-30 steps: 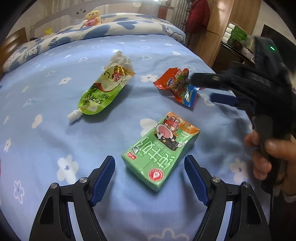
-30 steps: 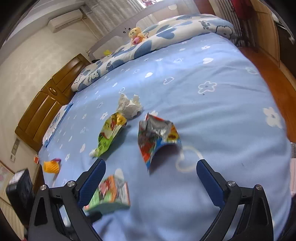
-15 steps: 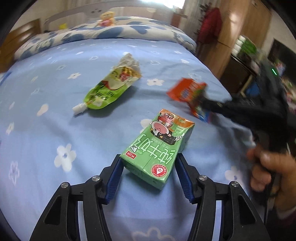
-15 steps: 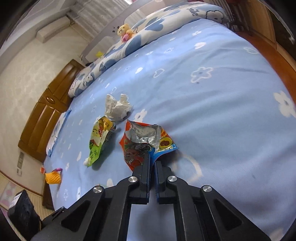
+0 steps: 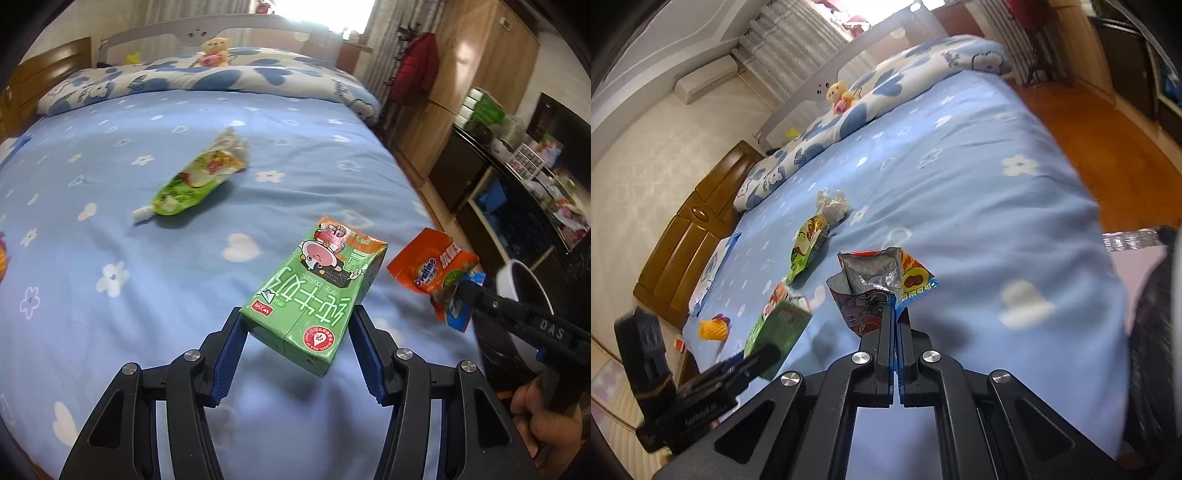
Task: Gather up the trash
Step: 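Carry the green carton and orange wrapper over the bin with both tools, then open both tools to drop the green carton and orange wrapper into the bin, then move both tools back over the green pouch and white tissue on the bed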
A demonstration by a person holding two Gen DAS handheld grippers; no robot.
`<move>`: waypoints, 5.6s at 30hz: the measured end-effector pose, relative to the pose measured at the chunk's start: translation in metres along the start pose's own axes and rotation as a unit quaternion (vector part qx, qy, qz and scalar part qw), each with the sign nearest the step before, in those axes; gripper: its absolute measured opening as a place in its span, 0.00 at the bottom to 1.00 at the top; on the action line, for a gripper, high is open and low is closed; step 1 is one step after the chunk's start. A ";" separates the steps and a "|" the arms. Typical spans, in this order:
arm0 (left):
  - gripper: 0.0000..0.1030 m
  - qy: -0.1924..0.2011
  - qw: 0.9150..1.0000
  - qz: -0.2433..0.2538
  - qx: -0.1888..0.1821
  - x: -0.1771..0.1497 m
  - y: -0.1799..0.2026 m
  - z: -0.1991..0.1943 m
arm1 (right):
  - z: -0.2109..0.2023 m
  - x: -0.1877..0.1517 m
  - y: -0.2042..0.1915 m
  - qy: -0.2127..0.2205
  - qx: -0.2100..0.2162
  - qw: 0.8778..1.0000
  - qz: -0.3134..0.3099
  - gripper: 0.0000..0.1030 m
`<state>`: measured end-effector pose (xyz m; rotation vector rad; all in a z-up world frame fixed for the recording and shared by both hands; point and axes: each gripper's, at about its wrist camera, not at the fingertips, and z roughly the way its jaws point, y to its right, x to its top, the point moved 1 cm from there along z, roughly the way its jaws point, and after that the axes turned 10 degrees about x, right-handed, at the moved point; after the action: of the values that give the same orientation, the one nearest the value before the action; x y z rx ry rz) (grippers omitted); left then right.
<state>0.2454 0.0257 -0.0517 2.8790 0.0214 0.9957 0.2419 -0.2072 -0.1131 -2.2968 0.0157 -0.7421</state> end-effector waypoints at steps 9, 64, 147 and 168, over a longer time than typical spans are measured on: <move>0.53 0.001 0.998 0.053 -0.036 -0.016 0.049 -0.020 | -0.061 -0.025 0.009 0.030 -0.030 0.999 0.003 0.01; 0.53 0.018 0.975 0.198 -0.096 -0.017 0.201 -0.031 | -0.216 -0.042 0.088 0.153 -0.121 0.979 0.065 0.01; 0.71 -0.006 0.990 0.125 -0.066 -0.023 0.138 -0.026 | -0.184 -0.005 0.069 0.111 -0.143 0.982 0.052 0.70; 0.71 0.002 1.000 0.015 0.009 -0.024 0.010 -0.043 | -0.069 -0.001 -0.016 0.033 -0.076 0.996 -0.031 0.70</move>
<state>0.2003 0.0188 -0.0319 2.9011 -0.0112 1.0125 0.2020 -0.2388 -0.0635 -2.4259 0.0324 -0.8749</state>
